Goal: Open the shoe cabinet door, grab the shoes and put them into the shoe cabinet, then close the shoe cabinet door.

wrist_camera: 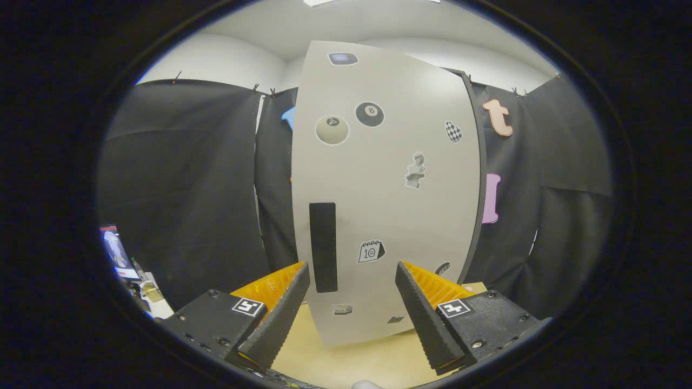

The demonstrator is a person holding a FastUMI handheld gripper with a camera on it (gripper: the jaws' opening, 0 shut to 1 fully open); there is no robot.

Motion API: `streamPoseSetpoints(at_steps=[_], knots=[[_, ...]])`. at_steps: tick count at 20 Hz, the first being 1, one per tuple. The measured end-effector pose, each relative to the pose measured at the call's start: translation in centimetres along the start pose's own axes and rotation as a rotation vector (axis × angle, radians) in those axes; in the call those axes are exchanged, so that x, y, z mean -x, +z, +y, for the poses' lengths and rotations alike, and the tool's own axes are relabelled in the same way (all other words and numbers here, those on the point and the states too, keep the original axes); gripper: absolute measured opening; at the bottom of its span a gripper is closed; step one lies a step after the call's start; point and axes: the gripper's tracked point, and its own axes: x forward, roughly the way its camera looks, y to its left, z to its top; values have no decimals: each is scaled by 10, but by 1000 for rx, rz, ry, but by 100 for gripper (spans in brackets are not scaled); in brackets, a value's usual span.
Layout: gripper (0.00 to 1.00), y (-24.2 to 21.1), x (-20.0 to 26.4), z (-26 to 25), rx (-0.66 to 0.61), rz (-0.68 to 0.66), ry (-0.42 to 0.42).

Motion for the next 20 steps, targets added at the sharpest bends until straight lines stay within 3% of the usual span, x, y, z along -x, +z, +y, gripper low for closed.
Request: streamPoseSetpoints(at_steps=[3,8,20], knots=[[100,12,18,-8,-14,-15,-23],[100,23,53,-35,-36,-8,-148],[100,35,100,-58,-24,-44,-179]])
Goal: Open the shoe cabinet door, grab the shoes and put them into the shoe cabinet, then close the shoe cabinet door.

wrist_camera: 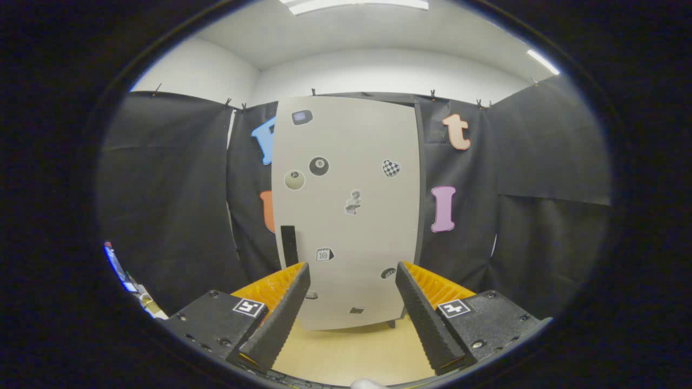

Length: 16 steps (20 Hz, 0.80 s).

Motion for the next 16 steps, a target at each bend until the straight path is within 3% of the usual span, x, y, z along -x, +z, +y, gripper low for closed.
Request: streamPoseSetpoints(at_steps=[16], knots=[[100,3,-1,-17,-8,-23,-18]])
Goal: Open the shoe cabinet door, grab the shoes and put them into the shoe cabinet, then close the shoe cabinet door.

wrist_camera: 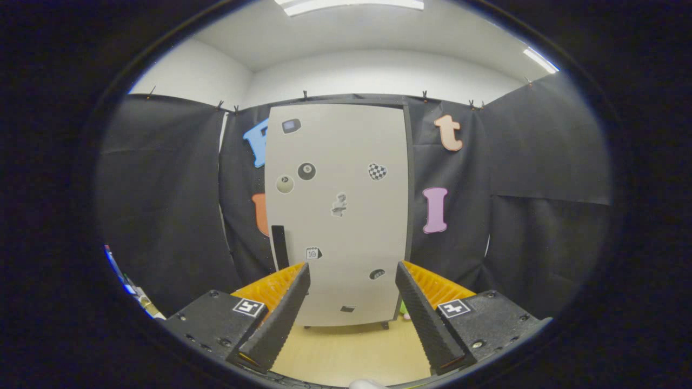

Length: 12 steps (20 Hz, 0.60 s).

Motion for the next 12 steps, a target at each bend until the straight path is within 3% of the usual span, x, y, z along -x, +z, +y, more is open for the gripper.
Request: streamPoseSetpoints(at_steps=[12], knots=[[100,-6,-6,0,-7,2,-1]])
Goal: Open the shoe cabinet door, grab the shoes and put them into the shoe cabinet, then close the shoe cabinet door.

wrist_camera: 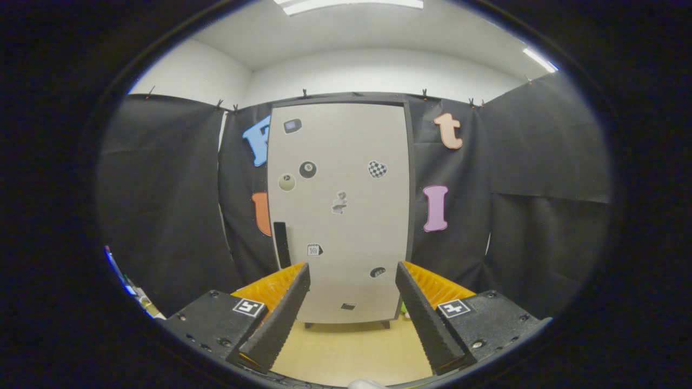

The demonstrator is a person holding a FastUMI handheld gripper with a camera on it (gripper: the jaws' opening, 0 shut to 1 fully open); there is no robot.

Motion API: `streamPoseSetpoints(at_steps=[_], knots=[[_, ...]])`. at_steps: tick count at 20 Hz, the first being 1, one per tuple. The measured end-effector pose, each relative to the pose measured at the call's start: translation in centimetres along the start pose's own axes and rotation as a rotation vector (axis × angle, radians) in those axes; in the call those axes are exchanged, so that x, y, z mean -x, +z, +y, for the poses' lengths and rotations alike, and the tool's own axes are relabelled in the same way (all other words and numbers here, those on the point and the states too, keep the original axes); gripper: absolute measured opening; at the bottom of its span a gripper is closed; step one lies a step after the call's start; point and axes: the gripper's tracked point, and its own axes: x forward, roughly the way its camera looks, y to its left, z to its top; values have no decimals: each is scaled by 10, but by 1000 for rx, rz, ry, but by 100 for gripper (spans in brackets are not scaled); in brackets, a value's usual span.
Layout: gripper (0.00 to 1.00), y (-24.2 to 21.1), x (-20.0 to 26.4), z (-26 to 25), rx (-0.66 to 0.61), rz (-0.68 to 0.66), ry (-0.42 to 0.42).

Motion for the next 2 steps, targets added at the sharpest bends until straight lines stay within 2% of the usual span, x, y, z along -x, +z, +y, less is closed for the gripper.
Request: streamPoseSetpoints(at_steps=[2], knots=[[100,0,-1,2,4,1,2]])
